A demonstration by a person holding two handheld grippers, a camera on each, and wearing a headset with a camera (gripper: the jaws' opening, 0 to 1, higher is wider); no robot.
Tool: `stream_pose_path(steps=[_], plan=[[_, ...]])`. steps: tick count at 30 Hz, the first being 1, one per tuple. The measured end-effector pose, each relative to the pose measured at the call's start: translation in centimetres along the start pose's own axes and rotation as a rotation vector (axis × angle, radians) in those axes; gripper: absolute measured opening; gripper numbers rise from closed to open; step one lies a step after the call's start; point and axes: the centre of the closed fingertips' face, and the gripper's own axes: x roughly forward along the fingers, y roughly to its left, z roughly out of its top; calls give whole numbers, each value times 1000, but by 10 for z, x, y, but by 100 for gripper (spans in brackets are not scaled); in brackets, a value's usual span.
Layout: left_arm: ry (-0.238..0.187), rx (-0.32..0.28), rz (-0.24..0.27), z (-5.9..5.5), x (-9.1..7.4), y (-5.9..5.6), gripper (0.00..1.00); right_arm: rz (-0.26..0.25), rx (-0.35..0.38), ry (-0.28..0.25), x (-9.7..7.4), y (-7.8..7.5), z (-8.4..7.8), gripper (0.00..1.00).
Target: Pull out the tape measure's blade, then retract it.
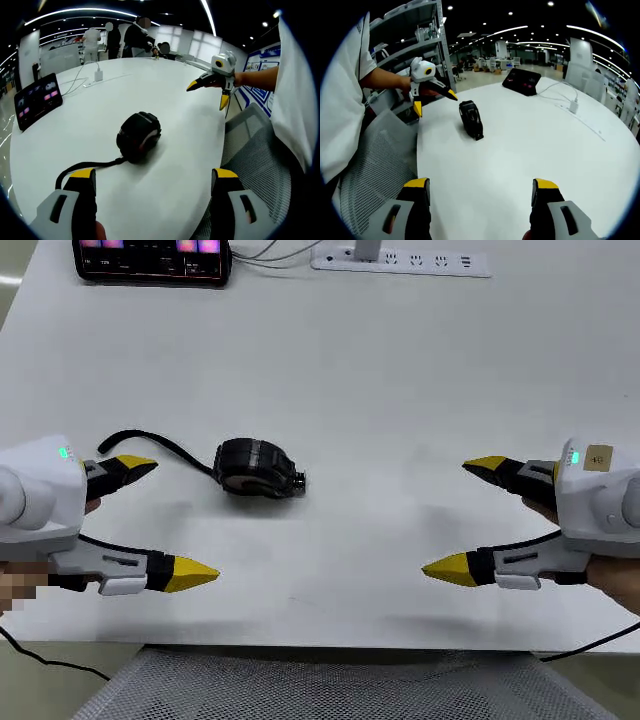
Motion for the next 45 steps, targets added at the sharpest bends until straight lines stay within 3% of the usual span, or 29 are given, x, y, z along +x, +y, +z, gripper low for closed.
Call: stream_pose_path(steps=[23,34,45], plan=[[55,85,-51,6,21,10,84,43,-32,8,17,-8,11,78],[91,128,-54,8,35,26,74,68,-44,14,28,-11,15,77],[128,161,-64,8,45,35,65,91,-56,19,38,-15,18,76]])
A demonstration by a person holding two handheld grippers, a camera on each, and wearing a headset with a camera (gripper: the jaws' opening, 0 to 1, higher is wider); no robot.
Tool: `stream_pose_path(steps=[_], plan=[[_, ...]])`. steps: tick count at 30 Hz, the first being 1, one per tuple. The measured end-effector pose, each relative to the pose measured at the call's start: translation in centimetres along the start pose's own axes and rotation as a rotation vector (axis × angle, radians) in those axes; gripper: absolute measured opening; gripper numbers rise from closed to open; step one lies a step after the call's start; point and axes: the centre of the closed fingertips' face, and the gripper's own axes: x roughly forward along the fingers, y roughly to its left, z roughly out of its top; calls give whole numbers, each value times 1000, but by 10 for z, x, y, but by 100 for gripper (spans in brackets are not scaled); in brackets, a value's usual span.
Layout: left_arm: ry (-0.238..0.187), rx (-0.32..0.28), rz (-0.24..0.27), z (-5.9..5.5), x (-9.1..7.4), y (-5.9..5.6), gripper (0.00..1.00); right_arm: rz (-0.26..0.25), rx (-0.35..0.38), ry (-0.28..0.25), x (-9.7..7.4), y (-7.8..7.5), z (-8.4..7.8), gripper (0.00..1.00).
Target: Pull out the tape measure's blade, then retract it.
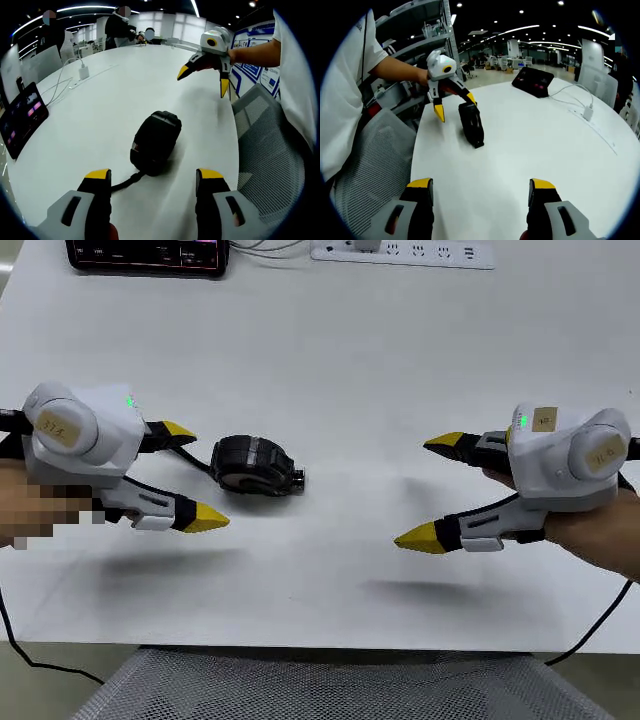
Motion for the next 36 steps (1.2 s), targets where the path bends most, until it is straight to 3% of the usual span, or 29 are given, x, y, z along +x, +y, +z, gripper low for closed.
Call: stream_pose_path(steps=[10,29,36], plan=[[24,17,-16,0,11,7,54,24,-12,9,9,-3,2,75],[38,58,-52,5,26,7,32,41,-9,2,18,-6,4,75],[44,67,-58,6,30,5,31,44,-3,1,20,-6,3,75]])
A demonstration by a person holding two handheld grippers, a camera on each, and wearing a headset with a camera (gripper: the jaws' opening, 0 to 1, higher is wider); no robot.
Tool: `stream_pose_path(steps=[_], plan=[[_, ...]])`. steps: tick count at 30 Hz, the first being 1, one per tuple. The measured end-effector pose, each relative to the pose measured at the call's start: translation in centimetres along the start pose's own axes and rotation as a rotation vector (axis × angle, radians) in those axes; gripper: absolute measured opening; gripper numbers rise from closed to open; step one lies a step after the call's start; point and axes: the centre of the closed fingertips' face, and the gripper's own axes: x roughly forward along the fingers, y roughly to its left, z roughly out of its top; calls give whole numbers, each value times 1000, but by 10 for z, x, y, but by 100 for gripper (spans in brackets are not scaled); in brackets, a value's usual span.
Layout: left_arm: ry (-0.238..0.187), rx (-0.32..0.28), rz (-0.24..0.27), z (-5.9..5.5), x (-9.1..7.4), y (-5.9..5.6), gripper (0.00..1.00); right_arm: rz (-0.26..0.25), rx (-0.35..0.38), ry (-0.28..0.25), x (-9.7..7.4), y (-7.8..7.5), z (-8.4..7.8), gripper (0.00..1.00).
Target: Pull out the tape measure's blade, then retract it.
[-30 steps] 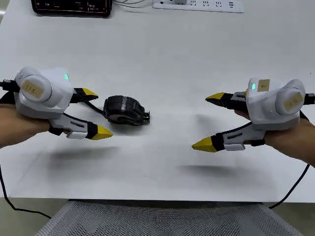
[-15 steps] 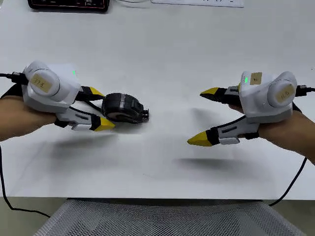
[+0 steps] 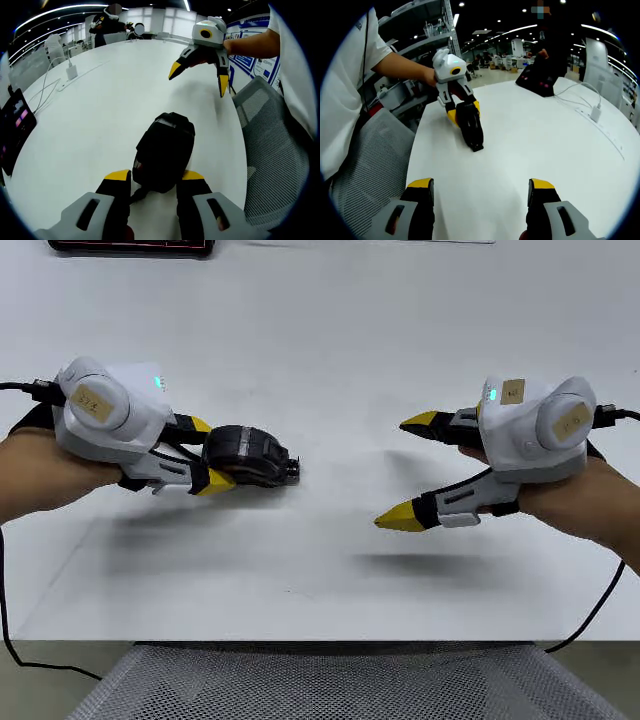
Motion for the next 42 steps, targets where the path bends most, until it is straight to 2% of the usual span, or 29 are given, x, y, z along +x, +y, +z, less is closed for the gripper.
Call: stream_pose_path(steps=[15,25,42], plan=[[6,5,5,0,3,0,28,6,-7,-4,6,0,3,70],[5,-4,21,-1,2,0,27,26,-53,-4,24,2,12,63],[13,3,11,-1,3,-1,27,57,-106,-16,52,-2,22,46]])
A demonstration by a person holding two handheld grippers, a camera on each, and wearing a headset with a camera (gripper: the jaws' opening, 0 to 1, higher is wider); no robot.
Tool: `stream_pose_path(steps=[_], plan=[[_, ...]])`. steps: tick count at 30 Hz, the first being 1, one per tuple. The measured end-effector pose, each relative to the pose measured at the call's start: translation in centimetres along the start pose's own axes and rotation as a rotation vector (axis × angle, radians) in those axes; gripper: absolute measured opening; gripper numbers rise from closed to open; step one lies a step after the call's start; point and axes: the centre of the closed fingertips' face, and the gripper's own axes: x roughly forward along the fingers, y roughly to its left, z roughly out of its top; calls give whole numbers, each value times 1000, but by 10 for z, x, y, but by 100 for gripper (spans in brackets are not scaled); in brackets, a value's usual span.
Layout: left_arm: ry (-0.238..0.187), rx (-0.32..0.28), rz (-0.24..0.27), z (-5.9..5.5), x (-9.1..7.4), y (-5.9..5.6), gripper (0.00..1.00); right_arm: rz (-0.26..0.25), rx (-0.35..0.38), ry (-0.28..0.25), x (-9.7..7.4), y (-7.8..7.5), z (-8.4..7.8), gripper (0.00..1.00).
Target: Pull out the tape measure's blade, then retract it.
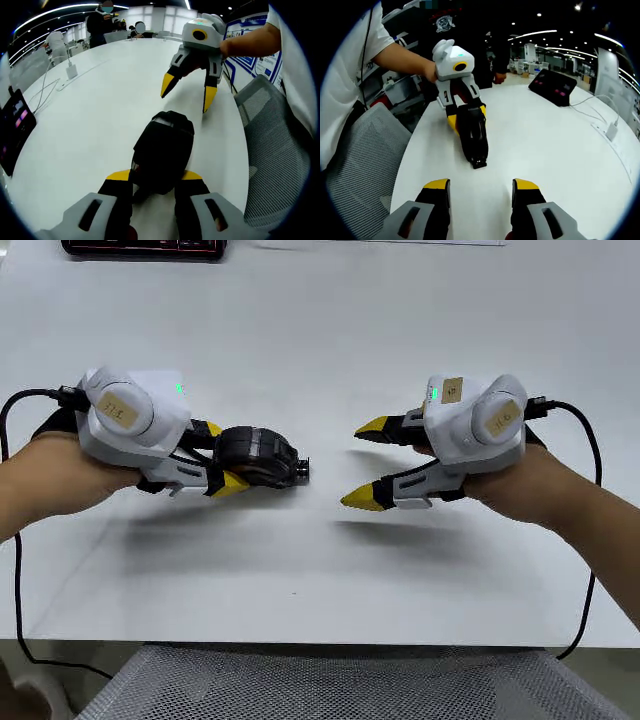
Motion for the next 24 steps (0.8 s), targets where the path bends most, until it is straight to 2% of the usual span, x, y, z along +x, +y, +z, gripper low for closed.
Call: stream_pose_path(steps=[17,24], plan=[[8,1,-4,0,0,0,27,42,-61,-12,29,2,11,29],[9,-1,-5,0,0,0,27,60,-59,-25,38,2,17,24]])
